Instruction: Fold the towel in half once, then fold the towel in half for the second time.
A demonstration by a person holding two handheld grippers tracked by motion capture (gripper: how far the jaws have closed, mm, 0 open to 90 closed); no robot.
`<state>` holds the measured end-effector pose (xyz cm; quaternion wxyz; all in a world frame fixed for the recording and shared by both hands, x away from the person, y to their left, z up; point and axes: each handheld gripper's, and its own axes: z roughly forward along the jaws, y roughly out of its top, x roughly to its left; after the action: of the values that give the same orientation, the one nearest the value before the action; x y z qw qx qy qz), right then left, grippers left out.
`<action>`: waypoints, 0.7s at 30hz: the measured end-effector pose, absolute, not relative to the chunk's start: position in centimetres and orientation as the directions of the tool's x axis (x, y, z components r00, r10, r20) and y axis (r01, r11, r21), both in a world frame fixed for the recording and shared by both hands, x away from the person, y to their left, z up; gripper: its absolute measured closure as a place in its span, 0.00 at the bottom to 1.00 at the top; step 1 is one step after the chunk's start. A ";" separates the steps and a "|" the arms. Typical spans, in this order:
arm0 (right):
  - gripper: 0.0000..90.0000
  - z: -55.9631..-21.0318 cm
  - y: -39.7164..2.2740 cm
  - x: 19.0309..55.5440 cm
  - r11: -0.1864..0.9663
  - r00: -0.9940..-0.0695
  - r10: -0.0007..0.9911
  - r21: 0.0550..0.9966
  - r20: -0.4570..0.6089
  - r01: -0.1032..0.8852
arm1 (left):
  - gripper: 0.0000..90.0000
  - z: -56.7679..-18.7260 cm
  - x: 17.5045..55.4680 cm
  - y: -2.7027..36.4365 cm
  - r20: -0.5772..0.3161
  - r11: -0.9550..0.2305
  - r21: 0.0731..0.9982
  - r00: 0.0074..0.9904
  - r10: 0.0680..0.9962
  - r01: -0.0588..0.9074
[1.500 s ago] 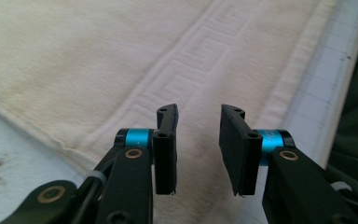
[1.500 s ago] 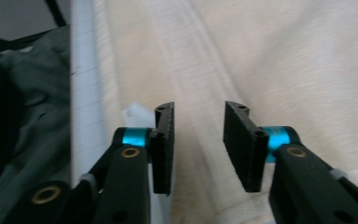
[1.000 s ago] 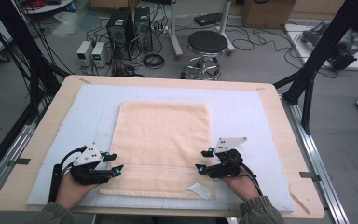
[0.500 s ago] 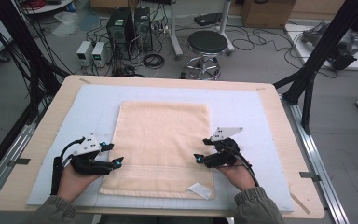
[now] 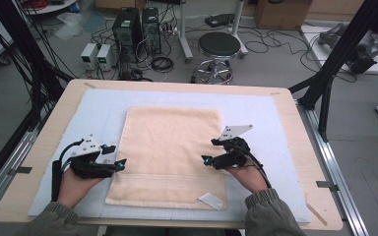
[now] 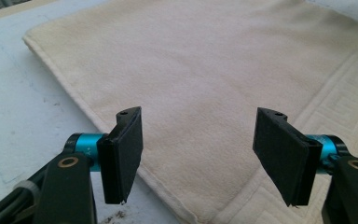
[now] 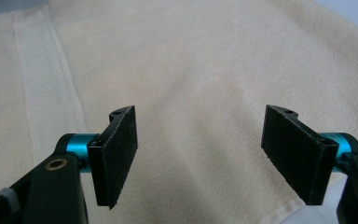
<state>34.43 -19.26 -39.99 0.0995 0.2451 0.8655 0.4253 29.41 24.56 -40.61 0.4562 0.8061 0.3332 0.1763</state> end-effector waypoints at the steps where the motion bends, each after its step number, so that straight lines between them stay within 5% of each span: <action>1: 0.30 -40.0 -19.2 34.5 0.519 -0.861 0.508 0.785 0.034 0.337 | 0.37 -40.6 29.6 24.6 -0.023 -0.355 0.855 0.711 0.703 0.379; 21: 0.30 -37.5 -19.2 41.2 0.514 -0.812 0.583 0.783 -0.018 0.352 | 0.42 -37.2 37.1 25.4 0.003 -0.310 0.870 0.624 0.782 0.383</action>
<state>41.16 -19.19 -37.49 0.1406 0.2721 0.8586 0.4112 37.13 25.38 -37.24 0.4532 0.7788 0.3740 0.2198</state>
